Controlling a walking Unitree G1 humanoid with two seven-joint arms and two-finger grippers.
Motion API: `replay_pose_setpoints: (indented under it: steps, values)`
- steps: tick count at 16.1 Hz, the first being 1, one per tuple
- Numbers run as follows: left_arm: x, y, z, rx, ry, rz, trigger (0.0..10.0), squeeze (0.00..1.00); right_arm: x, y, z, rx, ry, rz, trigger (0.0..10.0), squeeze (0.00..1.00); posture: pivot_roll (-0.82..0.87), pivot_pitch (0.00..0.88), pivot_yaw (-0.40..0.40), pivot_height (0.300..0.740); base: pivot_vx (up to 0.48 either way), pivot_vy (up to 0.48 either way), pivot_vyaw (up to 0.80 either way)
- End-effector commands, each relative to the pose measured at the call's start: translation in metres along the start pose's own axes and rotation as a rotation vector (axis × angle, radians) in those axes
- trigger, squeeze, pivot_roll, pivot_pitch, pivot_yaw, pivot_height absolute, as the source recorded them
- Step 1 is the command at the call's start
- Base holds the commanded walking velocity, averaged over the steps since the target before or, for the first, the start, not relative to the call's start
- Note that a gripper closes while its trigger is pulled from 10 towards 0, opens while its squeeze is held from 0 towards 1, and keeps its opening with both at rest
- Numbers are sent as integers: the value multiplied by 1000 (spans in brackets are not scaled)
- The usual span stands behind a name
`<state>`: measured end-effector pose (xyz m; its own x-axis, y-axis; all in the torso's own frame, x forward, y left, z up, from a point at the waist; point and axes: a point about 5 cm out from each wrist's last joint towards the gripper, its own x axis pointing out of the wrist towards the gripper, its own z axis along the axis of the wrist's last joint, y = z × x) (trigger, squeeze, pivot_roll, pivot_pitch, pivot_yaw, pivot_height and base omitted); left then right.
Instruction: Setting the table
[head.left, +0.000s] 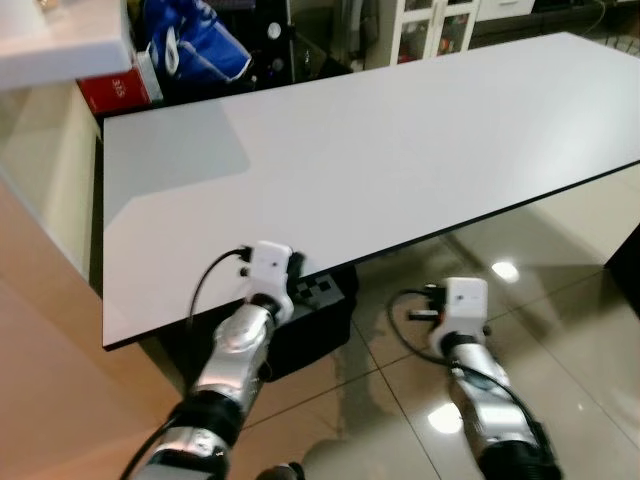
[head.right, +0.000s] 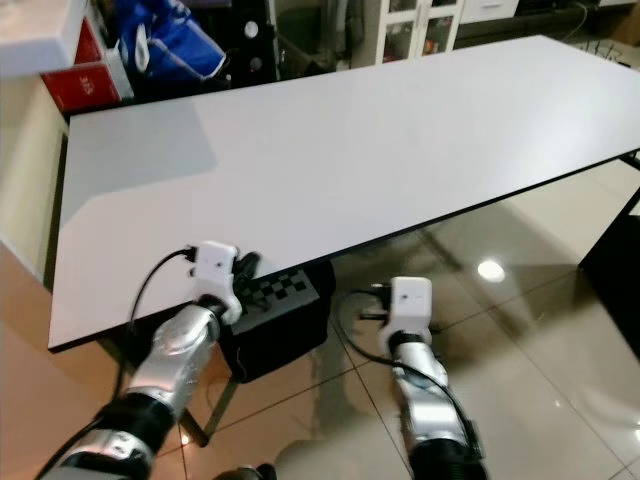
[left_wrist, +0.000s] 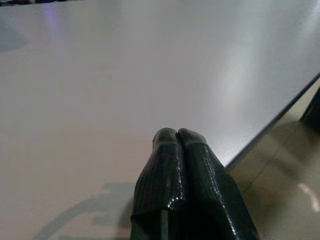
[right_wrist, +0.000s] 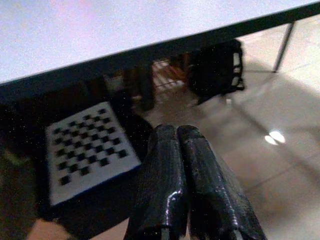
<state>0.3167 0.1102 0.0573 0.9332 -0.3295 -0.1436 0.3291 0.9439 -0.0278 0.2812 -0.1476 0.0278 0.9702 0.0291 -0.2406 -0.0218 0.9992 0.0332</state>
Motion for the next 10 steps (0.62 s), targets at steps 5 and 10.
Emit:
replay_pose_setpoints:
  steps: [5, 10]
  values:
    - [2, -2, 3, -1, -4, -3, 10000, 0, 1, -3, 1, -9, 5, -3, 10000, 0, -72, 0, 43, 740, 0, 0, 411]
    - [2, -3, 3, -3, -6, -4, 10000, 0, 0, -3, 2, -11, 4, -2, 10000, 27, -73, 0, 42, 740, 0, 0, 411]
